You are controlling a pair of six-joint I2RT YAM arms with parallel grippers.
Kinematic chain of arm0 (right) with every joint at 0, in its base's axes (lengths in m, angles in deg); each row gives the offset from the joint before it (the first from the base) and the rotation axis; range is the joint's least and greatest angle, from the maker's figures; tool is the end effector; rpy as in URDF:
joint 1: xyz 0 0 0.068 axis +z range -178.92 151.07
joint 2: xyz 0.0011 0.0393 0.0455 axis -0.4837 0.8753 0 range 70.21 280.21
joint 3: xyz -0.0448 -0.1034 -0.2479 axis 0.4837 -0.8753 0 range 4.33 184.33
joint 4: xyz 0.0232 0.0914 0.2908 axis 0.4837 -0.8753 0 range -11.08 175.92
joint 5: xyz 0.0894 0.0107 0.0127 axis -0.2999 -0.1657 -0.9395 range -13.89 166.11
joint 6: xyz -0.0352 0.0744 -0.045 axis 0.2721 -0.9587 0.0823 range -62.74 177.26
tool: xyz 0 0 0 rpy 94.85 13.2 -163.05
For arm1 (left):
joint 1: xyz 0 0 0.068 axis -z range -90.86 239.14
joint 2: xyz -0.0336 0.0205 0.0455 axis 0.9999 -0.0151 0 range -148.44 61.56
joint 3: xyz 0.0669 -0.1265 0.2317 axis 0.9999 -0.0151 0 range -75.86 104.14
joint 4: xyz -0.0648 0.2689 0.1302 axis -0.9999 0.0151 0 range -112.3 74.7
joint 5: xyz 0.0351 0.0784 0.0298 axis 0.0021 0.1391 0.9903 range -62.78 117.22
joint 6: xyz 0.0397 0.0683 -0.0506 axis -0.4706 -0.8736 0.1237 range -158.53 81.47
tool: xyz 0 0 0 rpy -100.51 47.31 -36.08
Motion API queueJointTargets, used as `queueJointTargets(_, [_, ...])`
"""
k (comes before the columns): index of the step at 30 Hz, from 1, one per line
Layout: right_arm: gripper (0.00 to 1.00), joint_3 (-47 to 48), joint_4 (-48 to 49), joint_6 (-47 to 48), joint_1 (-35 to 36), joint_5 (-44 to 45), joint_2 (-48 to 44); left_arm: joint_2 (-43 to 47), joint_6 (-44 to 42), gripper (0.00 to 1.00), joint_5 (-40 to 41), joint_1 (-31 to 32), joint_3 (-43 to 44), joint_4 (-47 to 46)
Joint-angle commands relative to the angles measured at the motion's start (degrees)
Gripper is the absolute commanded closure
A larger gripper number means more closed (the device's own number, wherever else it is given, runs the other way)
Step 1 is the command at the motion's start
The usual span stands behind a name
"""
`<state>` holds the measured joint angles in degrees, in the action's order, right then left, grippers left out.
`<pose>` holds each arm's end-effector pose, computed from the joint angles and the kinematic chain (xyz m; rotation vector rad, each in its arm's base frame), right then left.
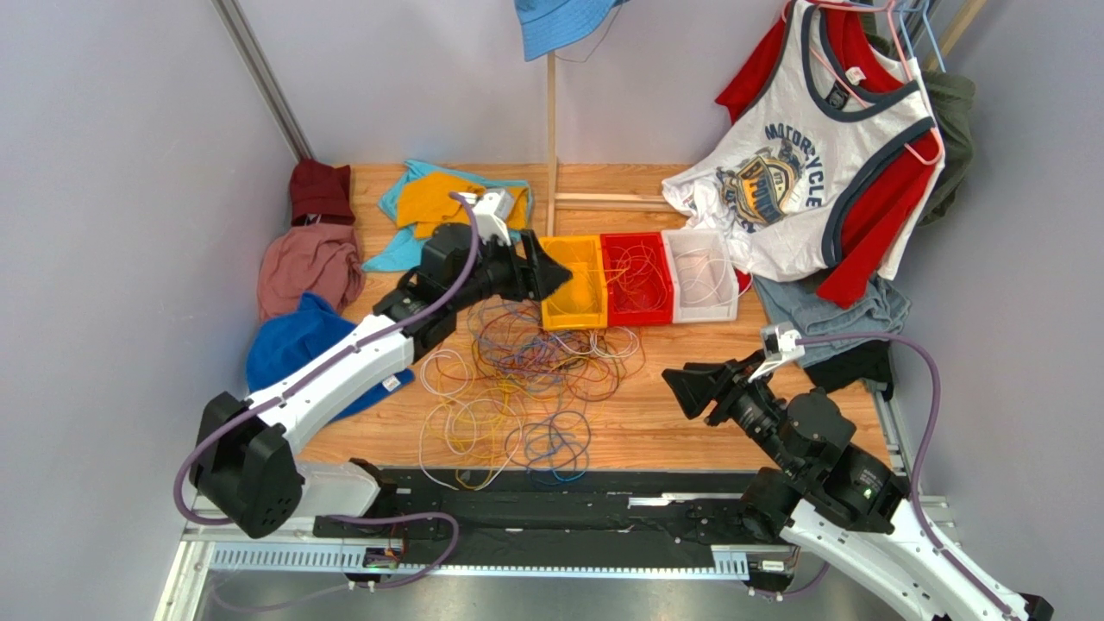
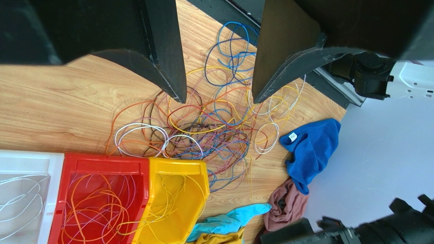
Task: Untangle the cables
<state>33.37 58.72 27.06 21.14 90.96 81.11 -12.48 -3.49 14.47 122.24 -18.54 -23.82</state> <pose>0.1282 0.1193 0.2866 -0.1121 1.7889 0.8021 0.3210 -0.2315 0.2993 0.1337 1.9540 -1.0166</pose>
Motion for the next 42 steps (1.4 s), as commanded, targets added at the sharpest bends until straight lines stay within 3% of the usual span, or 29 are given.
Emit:
queueJointTargets(1, [0.46,-0.56,0.75,-1.44,0.12,-0.53,-0.7,-5.12,-0.42,0.3,-1.3,3.98,1.64,-5.41])
queueJointTargets(6, [0.47,0.67,-0.92,-1.8,0.12,0.35,-1.14,-16.47,-0.76,0.39,-4.21,6.97,13.24,-3.59])
queueJointTargets(11, [0.47,1.9,-1.36,-1.01,0.12,0.44,-0.7,-21.41,0.11,0.22,1.76,7.15,15.54,-1.56])
queueJointTargets(14, [0.47,1.9,-1.45,-0.22,0.12,0.79,-0.17,-22.9,-0.07,0.12,1.15,7.15,17.2,-1.47])
queueJointTargets(19, [0.47,1.29,-1.28,0.14,0.12,1.14,-0.26,-26.15,-2.7,0.14,2.2,7.15,19.58,0.81])
queueJointTargets(25, [0.47,1.37,-1.54,0.58,0.03,1.5,-0.61,-30.72,-4.9,0.3,2.91,7.15,21.95,1.34])
queueJointTargets(35, [0.47,1.55,-1.19,0.93,0.21,1.85,-0.17,-34.94,-5.52,0.36,2.56,7.06,22.57,1.96])
queueJointTargets(37, [0.47,1.46,-1.19,0.93,0.12,2.02,-0.09,-35.21,-5.78,0.41,2.73,7.15,23.01,2.22])
queueJointTargets(40, [0.47,1.46,-1.19,0.93,0.12,2.02,-0.09,-34.77,-6.22,0.6,4.31,7.15,22.84,2.49])
queueJointTargets(41, [0.47,1.46,-1.19,0.93,0.12,2.11,-0.17,-33.9,-6.39,0.77,5.97,7.06,22.58,2.4])
queueJointTargets(42, [0.47,1.46,-1.27,0.93,0.12,2.11,-0.09,-33.28,-6.31,0.85,7.03,7.06,21.79,2.4])
